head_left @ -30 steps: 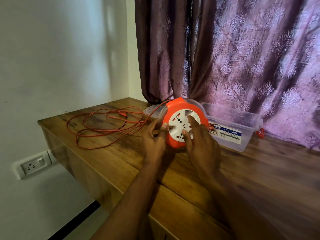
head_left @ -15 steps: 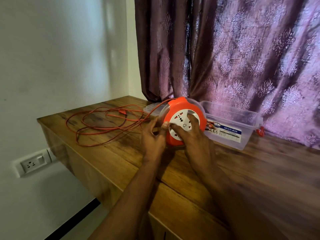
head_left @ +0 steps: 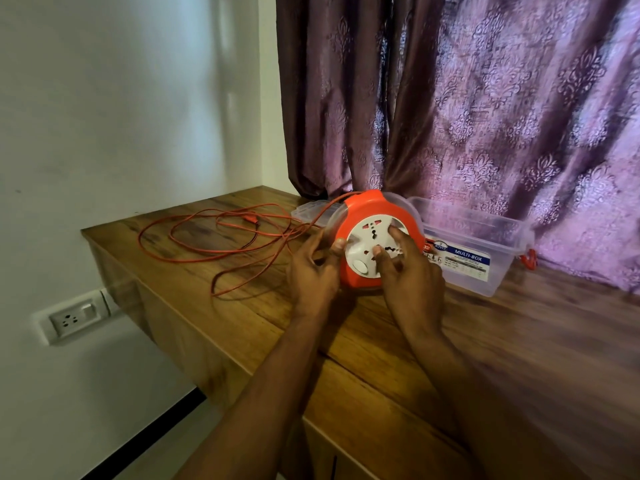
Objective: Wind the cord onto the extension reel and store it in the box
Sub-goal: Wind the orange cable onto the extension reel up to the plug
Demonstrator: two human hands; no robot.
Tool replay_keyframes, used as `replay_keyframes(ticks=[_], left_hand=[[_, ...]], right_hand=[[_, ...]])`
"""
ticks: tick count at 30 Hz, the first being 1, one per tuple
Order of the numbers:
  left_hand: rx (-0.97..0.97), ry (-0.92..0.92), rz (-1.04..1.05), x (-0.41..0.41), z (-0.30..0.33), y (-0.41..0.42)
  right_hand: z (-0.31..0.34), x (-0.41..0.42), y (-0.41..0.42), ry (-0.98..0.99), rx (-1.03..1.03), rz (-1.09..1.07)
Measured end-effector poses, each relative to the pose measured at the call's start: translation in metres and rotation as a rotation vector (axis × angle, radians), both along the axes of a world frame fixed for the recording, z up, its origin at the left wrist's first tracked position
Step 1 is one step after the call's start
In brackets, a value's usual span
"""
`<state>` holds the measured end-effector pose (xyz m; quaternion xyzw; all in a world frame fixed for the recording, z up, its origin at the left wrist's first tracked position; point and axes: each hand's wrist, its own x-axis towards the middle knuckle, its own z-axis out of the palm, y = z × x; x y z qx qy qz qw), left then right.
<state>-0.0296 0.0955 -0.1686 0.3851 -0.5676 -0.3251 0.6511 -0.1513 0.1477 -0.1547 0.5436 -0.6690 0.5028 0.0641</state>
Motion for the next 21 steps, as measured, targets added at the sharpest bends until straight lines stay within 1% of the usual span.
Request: replay_keyframes(ticks=[1,2,3,4,8,10,12,17,21], left_hand=[[0.001,0.008,0.0,0.0,-0.001,-0.001],[0.001,0.018,-0.007,0.0,-0.001,-0.002],[0.001,0.026,-0.011,0.0,-0.001,-0.003],[0.0,0.036,-0.009,0.0,-0.001,-0.003],[0.037,0.112,0.021,0.0,-0.004,-0.008],[0.061,0.132,0.025,0.0,-0.005,-0.011],[0.071,0.131,0.026,0.001,-0.006,-0.01],[0.075,0.106,0.001,0.001,-0.002,-0.007],[0.052,0.071,-0.024,0.0,0.0,-0.004]], right_hand=[[-0.002,0.002,-0.001,-0.06,-0.007,0.021],[-0.003,0.003,-0.001,-0.076,-0.015,0.033],[-0.004,0.004,0.0,-0.049,-0.025,0.033],[-0.005,0.004,0.001,0.014,-0.038,0.027],[-0.002,-0.001,0.005,0.388,-0.048,-0.003],[-0.003,-0.002,0.004,0.502,-0.003,0.019],[-0.004,0.0,0.004,0.575,0.068,0.063],[0.002,0.002,0.007,0.59,0.168,0.067],[0.004,0.002,0.01,0.577,0.2,0.0]])
